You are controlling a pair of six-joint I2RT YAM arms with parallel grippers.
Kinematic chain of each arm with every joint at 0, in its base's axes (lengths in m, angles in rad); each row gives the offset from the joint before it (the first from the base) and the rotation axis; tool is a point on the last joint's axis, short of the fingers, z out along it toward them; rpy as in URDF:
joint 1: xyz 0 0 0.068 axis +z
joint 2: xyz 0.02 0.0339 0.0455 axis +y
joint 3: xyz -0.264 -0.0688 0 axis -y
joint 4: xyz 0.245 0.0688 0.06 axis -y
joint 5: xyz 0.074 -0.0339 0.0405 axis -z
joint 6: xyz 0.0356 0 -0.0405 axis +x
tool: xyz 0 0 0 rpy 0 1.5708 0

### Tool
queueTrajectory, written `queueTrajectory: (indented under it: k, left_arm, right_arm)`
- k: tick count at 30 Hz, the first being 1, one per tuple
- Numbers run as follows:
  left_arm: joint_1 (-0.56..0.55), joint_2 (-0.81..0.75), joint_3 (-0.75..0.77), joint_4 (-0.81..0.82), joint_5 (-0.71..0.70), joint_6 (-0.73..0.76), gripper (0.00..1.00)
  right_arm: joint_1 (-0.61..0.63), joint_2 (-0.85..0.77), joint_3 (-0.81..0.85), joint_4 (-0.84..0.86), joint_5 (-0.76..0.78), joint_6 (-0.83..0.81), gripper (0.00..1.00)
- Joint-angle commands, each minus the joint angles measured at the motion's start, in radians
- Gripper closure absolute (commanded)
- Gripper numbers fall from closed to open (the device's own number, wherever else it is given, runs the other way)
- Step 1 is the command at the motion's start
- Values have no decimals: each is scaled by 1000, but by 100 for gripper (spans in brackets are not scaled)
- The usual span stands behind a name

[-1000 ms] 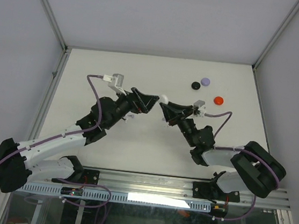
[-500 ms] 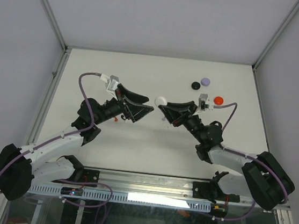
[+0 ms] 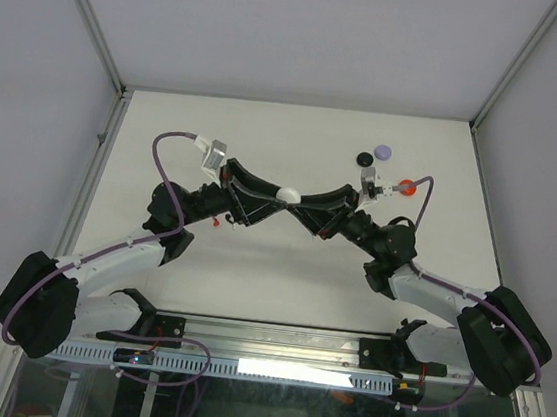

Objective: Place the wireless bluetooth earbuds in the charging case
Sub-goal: Pick up the charging case at the center of the board.

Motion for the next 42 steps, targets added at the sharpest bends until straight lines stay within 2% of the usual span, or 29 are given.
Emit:
queueTrajectory:
  k: [1,4,9,13,16,19,20,21,24,28,36,42]
  left_arm:
    - [7,17,17,115,64,-23,54]
    - [8,30,16,149,84,-43,62]
    - [16,41,20,173,118,-67,83]
    - [21,25,36,95,156,-36,99]
    - [21,-2,75,-60,183,43,100]
    - [21,-36,138,-288,195,175,100]
    - [22,-46,158,-359,195,215,100]
    - [22,-55,176,-417,193,248,100]
    - [21,-71,224,-562,193,325,100]
    - [21,-65,284,-694,212,400,100]
    - [13,-28,373,-833,257,491,100]
    - [-28,3,435,-967,237,591,100]
  right_arm:
    - [-2,-9,47,26,-48,35,94]
    - [-2,-9,48,29,-50,39,94]
    - [-4,-7,52,19,-86,36,90]
    - [-25,-27,53,-20,-138,31,72]
    - [-72,-70,55,-83,-211,14,61]
    - [-108,-137,102,-301,-289,-66,56]
    - [-112,-160,124,-390,-289,-66,56]
    - [-113,-183,145,-482,-308,-167,53]
    - [-113,-227,198,-677,-325,-271,52]
    - [-113,-228,262,-828,-387,-393,50]
    - [-111,-170,321,-867,-483,-408,50]
    - [-109,-129,343,-857,-521,-407,55]
